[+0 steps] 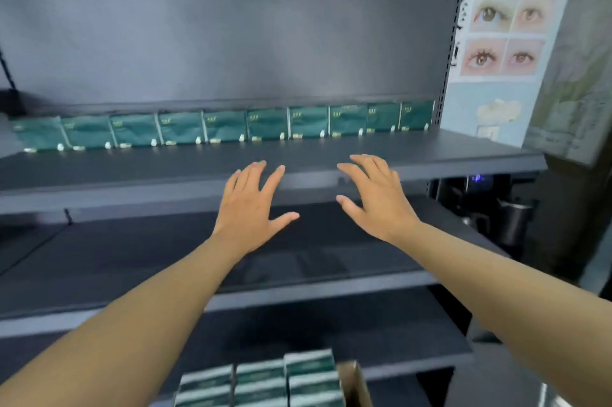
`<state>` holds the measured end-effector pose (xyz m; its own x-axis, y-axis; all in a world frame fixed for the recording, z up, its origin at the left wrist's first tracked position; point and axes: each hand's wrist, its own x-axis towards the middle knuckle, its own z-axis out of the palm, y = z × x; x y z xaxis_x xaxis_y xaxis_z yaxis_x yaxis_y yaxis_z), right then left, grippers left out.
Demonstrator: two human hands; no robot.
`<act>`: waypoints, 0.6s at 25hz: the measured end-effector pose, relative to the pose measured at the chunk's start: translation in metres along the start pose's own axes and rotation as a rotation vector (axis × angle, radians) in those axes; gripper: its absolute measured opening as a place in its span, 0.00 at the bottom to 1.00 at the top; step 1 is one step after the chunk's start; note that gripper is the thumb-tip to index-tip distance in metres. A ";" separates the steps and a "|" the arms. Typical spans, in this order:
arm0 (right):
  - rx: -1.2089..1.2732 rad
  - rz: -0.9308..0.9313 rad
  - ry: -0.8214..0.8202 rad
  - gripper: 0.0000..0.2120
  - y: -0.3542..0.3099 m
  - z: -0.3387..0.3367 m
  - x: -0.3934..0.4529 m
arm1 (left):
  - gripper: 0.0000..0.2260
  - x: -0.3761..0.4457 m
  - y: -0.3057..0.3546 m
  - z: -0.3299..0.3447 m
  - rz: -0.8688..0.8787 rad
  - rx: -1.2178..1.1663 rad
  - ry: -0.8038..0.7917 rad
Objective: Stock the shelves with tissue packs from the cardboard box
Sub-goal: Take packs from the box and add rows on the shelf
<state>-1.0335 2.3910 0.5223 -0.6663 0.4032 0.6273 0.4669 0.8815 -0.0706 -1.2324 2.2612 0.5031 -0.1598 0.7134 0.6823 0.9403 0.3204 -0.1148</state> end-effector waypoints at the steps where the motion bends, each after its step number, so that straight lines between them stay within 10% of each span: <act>1: 0.008 0.017 -0.026 0.24 -0.021 0.007 -0.023 | 0.37 -0.037 -0.008 -0.002 0.002 0.009 -0.031; 15: 0.038 0.014 -0.713 0.27 -0.141 0.198 -0.245 | 0.38 -0.436 -0.029 0.107 -0.287 -0.104 -0.869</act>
<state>-1.0509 2.2170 0.2255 -0.8845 0.4654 -0.0328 0.4660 0.8779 -0.1098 -1.2218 2.0078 0.1321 -0.5214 0.8459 -0.1122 0.8451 0.5301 0.0694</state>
